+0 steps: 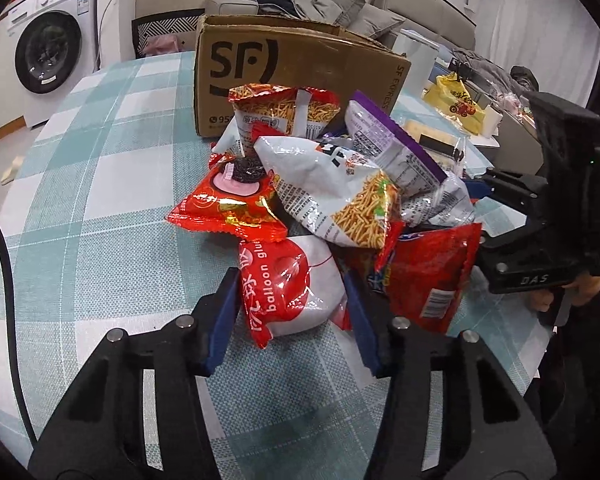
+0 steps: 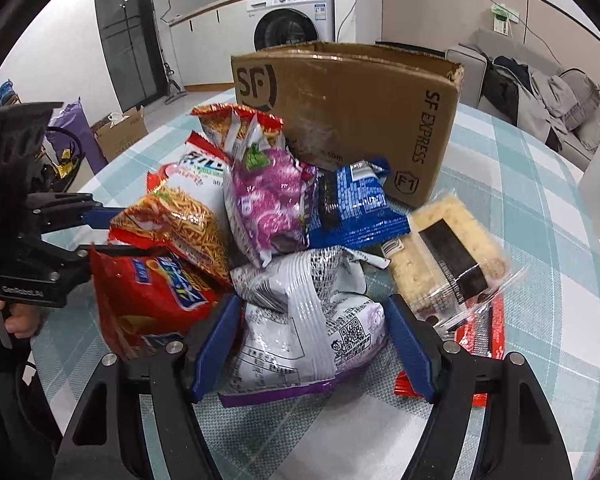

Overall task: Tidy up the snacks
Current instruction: 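Move both tools down toward the snack bags in front of the box, then grasp the red-and-white bag with the left tool while the right tool grasps the white-silver bag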

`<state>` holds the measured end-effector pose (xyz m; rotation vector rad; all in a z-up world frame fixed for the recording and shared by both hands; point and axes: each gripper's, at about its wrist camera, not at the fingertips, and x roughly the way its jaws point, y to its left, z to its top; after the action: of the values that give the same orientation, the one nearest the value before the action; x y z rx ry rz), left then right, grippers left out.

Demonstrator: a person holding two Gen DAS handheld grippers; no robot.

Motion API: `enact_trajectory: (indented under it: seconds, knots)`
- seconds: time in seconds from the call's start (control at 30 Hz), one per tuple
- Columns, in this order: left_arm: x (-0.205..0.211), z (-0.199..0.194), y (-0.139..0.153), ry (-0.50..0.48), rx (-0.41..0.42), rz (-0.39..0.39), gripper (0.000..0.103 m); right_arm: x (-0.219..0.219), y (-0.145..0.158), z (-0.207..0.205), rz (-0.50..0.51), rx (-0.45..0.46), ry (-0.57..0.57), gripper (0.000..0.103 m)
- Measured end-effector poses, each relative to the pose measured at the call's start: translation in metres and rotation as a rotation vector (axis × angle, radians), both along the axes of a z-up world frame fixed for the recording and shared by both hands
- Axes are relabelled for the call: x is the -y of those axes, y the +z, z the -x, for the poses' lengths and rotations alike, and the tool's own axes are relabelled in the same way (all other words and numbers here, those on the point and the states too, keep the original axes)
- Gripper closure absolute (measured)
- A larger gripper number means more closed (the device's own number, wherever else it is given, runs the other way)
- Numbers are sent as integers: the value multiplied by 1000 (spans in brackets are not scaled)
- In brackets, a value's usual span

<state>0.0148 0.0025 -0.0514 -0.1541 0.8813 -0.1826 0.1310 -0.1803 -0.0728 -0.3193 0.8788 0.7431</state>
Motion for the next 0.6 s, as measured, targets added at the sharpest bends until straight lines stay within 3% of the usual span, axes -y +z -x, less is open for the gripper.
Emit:
enact_trajectory:
  seconds: [0.27,0.6]
  knots:
    - [7,16,12,-37,51,-8,55,7,7,7,-48,17,4,41]
    - [1,30,33,-11,138,27,57,25,32,14,-154,57,-9,43]
